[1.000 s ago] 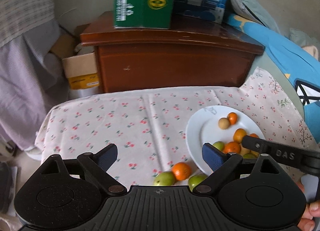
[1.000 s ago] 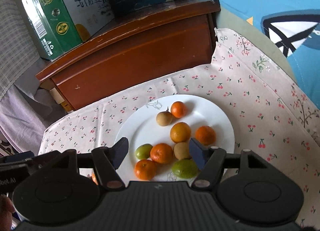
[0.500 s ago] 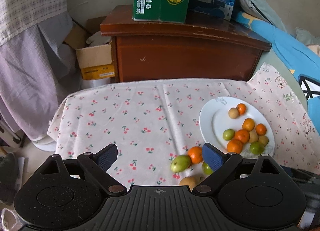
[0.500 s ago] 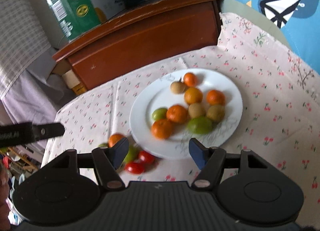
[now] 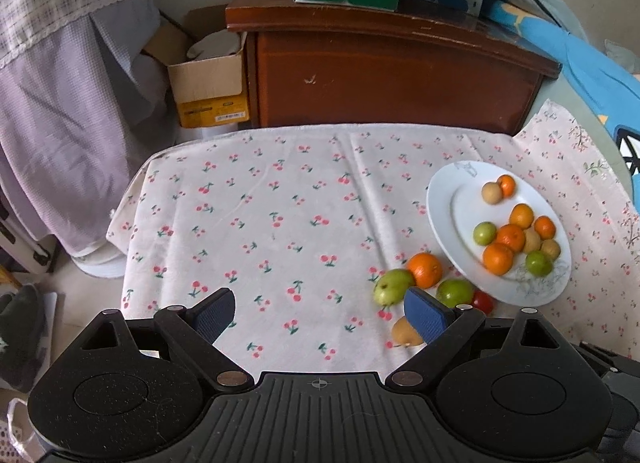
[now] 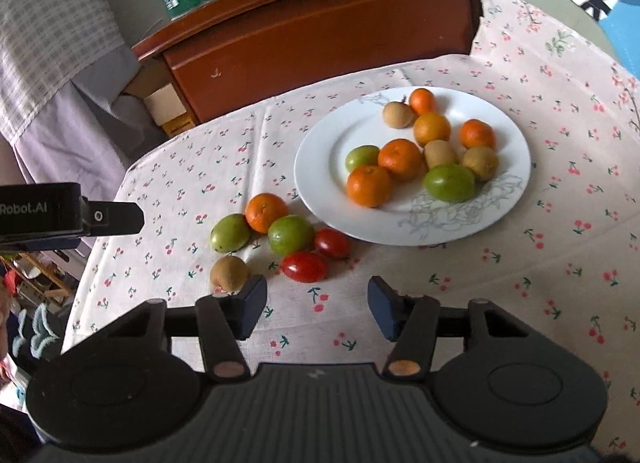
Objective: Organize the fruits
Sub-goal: 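Withdraw both open grippers from the plate toward the fruit pile, then grasp a brown fruit with the left gripper while the right gripper grasps a red cherry tomato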
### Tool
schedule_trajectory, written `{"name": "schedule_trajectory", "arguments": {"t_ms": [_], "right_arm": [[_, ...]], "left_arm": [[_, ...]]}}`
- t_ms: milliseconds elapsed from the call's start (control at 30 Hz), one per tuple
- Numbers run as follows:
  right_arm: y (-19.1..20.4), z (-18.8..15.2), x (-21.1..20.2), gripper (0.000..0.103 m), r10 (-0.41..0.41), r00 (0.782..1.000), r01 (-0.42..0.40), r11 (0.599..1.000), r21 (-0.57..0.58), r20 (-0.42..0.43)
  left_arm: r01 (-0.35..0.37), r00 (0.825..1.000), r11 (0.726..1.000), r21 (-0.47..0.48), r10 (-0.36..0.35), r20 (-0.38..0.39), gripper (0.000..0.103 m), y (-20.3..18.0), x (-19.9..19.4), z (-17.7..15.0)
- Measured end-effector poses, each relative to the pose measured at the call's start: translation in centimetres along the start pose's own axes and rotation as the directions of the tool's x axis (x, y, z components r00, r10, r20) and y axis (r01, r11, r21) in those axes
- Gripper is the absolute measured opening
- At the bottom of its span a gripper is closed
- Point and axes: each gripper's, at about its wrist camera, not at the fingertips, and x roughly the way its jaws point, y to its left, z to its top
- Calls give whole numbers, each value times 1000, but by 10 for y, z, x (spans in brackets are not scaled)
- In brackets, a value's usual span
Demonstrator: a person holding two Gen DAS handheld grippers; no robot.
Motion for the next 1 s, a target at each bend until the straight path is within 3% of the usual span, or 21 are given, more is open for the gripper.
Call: {"name": "schedule_trajectory", "arguments": {"t_ms": [567,667,1000], "right_arm": [[11,-2,22,37,-24,999,26,999,-48,38],[13,-2,24,28,-28,999,31,998,-61,45],[10,-6,15,27,-12,1000,13,997,-82,16]], "left_arm": [[-27,999,999,31,28,-41,93,2,13,-14],[-24,999,999,41,26,-45,93,0,14,-15],[22,999,992,127,-16,-47,93,-22,22,-30]]}}
